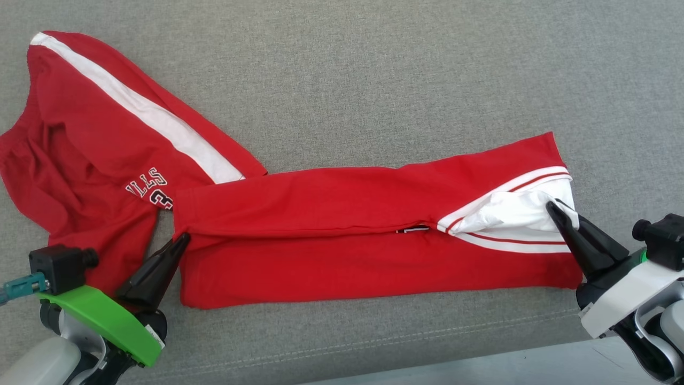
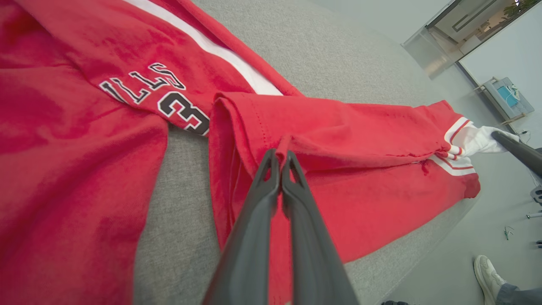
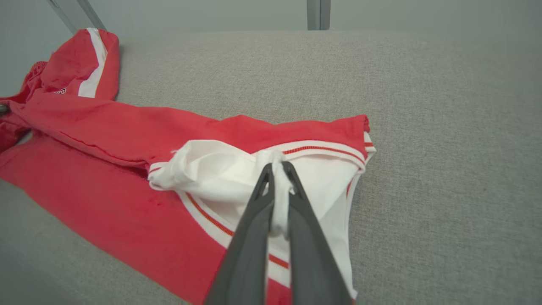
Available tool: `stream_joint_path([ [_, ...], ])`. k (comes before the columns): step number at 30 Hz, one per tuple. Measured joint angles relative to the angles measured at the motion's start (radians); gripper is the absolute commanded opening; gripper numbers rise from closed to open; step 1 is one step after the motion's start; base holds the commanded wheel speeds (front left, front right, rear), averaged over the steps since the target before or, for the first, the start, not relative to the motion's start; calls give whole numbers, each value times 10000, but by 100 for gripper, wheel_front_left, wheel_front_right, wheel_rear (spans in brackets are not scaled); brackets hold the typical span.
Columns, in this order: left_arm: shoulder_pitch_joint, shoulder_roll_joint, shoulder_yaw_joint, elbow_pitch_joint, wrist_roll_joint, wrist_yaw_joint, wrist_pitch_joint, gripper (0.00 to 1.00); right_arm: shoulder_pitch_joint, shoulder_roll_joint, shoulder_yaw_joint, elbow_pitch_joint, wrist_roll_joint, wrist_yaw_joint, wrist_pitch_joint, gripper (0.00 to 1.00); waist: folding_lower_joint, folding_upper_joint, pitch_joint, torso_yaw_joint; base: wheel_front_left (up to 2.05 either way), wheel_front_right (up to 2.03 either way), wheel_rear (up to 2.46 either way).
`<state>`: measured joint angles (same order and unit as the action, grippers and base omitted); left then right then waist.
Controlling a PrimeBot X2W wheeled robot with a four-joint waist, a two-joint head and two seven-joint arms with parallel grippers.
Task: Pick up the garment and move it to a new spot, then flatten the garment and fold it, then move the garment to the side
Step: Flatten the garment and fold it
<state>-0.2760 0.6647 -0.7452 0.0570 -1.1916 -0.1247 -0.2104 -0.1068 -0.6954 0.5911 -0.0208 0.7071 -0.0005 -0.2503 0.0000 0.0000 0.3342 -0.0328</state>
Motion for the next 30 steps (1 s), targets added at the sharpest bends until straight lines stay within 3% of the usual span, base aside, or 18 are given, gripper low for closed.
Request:
stream_joint_path([
  [1,3,13,-10,8,-10,0,40,2,29,-6,12,15,-61,-2,0,46,0,0,2,0,0,0,0],
  [3,46,31,-31,31,-35,0,136,26,130,-58,81,134,-230,-2,0,96,0,0,6,-1,0,0,0],
  [5,150,52,-117,69,-59,0,253,59,267,-128,165,276,-303,-8,0,100,0,0,11,-6,0,0,0],
  [6,150,52,-117,69,-59,0,253,89,267,-128,165,276,-303,-8,0,100,0,0,11,-6,0,0,0],
  [7,197,63,-163,88,-59,0,251,100,337,-142,203,336,-303,-12,0,100,0,0,13,-9,0,0,0],
  [15,220,84,-242,318,-48,38,349,100,401,-81,364,508,-297,-10,0,100,0,0,-28,-63,0,0,0],
  [20,314,142,-337,522,23,282,479,100,786,13,336,564,430,88,140,100,0,0,-207,-89,0,0,0],
  [25,601,332,-65,587,389,890,71,100,1290,42,-291,495,1854,104,359,100,0,0,-484,-120,0,0,0],
  [30,598,351,67,282,1327,1517,-188,100,1289,-274,-978,660,2445,-155,700,100,0,0,-668,-152,0,0,0],
])
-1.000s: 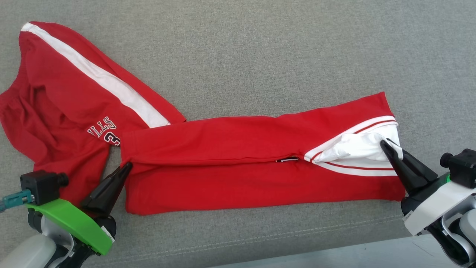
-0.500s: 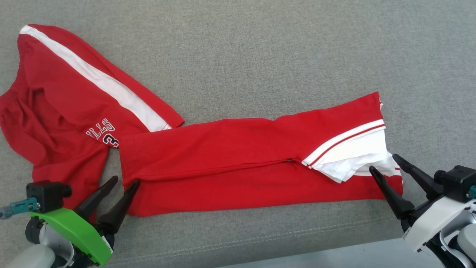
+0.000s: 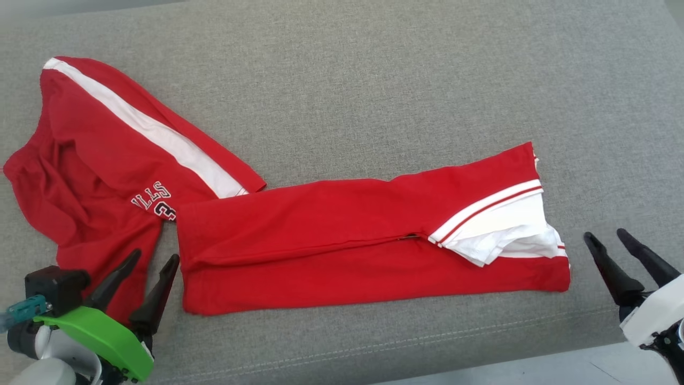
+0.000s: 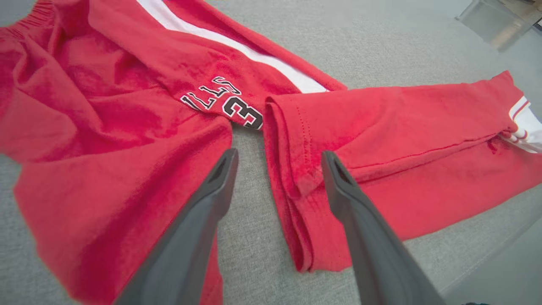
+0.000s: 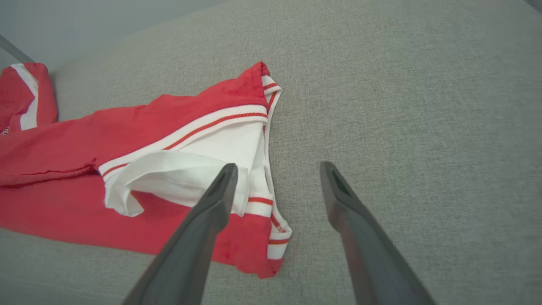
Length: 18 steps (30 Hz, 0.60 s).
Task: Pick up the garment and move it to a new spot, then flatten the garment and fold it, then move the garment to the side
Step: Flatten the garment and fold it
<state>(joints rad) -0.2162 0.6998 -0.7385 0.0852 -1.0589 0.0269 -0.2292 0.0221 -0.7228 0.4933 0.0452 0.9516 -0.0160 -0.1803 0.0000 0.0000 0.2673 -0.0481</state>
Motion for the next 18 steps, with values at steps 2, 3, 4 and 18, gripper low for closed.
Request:
stream_joint_path([
  [2,-11,-138,0,-150,385,242,-105,100,-4,-79,-105,159,383,-33,303,100,0,0,-34,70,0,0,0],
  [3,-14,-230,19,-249,510,359,-109,100,-16,-86,-138,226,477,-31,416,100,0,0,-48,120,0,0,0],
  [4,-15,-330,96,-341,646,520,-155,100,-43,-56,-213,274,709,-29,558,100,0,0,-57,174,0,0,0],
  [18,-62,-1613,1519,-1007,2847,928,-224,100,-1061,286,-299,1726,2182,-36,2376,100,0,0,-39,1442,0,0,0],
])
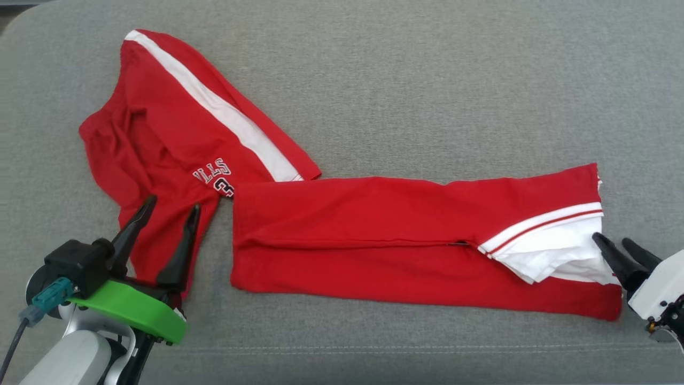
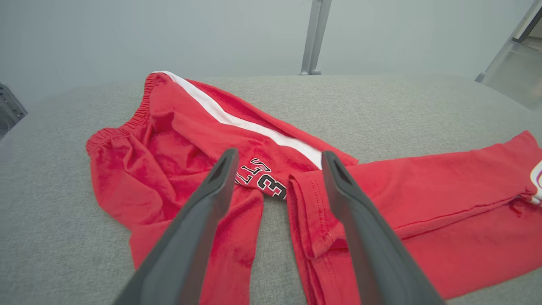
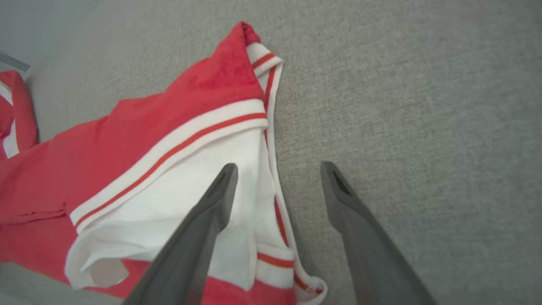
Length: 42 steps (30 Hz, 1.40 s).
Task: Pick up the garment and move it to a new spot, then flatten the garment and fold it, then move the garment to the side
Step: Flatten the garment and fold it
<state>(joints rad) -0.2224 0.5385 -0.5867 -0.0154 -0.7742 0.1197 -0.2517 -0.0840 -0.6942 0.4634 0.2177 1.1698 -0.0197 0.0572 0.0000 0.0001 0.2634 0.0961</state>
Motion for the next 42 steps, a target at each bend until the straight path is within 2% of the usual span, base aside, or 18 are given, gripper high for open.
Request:
stream_joint_path([
  [10,809,-430,1269,-199,581,35,0,100,-442,77,479,506,56,111,1024,100,0,0,-157,853,0,0,0],
  [11,870,-487,1342,-217,667,36,0,100,-511,104,523,548,88,176,1110,58,0,-1,-180,874,0,0,0],
  [12,914,-539,1402,-247,723,35,0,100,-547,134,539,583,144,251,1202,37,0,0,-198,889,0,0,0],
  [13,961,-573,1463,-282,786,35,0,100,-574,182,541,610,221,334,1243,0,0,0,-211,898,0,0,0],
  [17,1148,-696,1831,-439,1076,36,0,100,-690,385,489,803,552,483,1392,0,0,0,-244,908,0,0,0],
  [25,1694,-899,2401,-725,1296,36,0,100,-972,268,90,1051,731,591,1476,0,0,0,-249,788,0,0,0],
  [33,1965,-1183,2656,-1074,1496,36,-2,100,-1013,-562,-616,1434,1179,598,1563,0,0,0,-98,527,0,0,0],
  [39,2078,-1360,2719,-1273,1542,36,-2,100,-906,-1488,-1465,1988,1695,291,1565,0,0,0,22,305,0,0,0],
  [42,2079,-1419,2690,-1298,1645,36,0,100,-932,-1801,-1482,1467,1795,468,1925,0,0,0,63,223,0,0,0],
])
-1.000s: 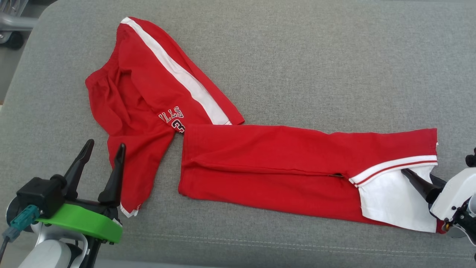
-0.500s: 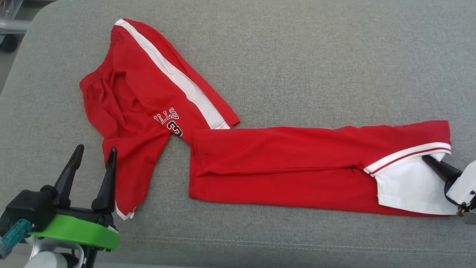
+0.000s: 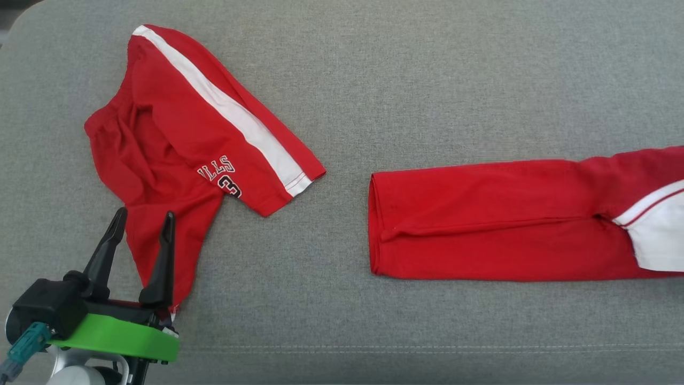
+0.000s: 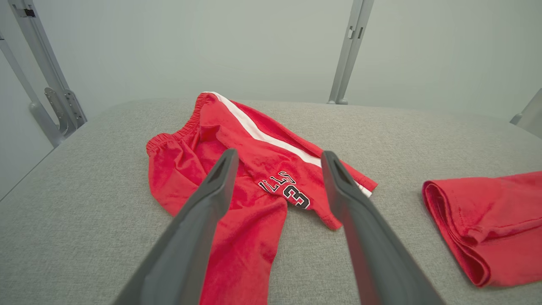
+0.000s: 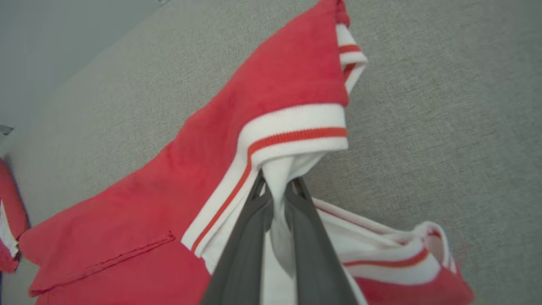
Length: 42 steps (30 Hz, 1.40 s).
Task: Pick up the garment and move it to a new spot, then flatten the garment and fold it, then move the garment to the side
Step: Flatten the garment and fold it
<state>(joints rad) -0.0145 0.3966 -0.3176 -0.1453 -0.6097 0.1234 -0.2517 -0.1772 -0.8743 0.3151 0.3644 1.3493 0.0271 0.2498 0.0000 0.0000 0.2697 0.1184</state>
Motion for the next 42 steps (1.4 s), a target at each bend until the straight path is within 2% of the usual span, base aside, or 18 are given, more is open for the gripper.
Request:
stream_joint_path([
  [3,3,10,-2,-12,102,0,-2,100,-295,-29,410,-1181,-92,330,437,0,0,1,14,-79,0,0,0],
  [8,-5,42,-247,52,267,-94,-2,100,-926,-56,802,-2777,-339,466,871,0,0,0,-1,-100,0,0,0],
  [13,-123,35,-548,224,389,-267,-2,100,-1239,207,1847,-4468,-790,558,1776,0,0,0,-35,46,0,0,0],
  [19,-528,-29,-871,431,516,-548,-2,100,-1555,794,2646,-5179,-1639,8,2186,0,0,0,-12,370,0,0,0],
  [25,-825,-194,-1030,738,516,-721,-2,100,-1953,1843,3340,-5104,-2502,-621,2222,0,0,0,119,832,0,0,0],
  [29,-1029,-347,-1076,911,516,-805,0,100,-2130,2406,3768,-4838,-2738,-819,2284,0,0,0,201,1069,0,0,0],
  [31,-1046,-364,-1051,988,518,-805,-2,100,-2284,2658,4008,-4684,-2964,-819,2362,35,0,0,233,1149,0,0,0],
  [32,-1047,-366,-1051,1022,529,-805,-2,100,-2358,2767,4107,-4633,-3064,-819,2387,43,0,0,246,1173,0,0,0],
  [33,-1056,-376,-1051,1051,560,-805,-2,100,-2420,2865,4169,-4558,-3124,-823,2399,83,0,0,256,1193,0,0,0],
  [34,-1076,-387,-1051,1068,594,-807,-2,100,-2468,2989,4174,-4481,-3137,-874,2391,100,0,0,264,1209,0,0,0],
  [37,-1142,-468,-1030,1114,616,-807,-2,100,-2679,3317,4291,-4297,-3336,-894,2266,100,0,0,264,1234,0,0,0],
  [42,-1177,-598,-800,1233,658,-805,-2,100,-2993,4268,4376,-4084,-3398,-874,1837,100,0,0,148,1171,0,0,0],
])
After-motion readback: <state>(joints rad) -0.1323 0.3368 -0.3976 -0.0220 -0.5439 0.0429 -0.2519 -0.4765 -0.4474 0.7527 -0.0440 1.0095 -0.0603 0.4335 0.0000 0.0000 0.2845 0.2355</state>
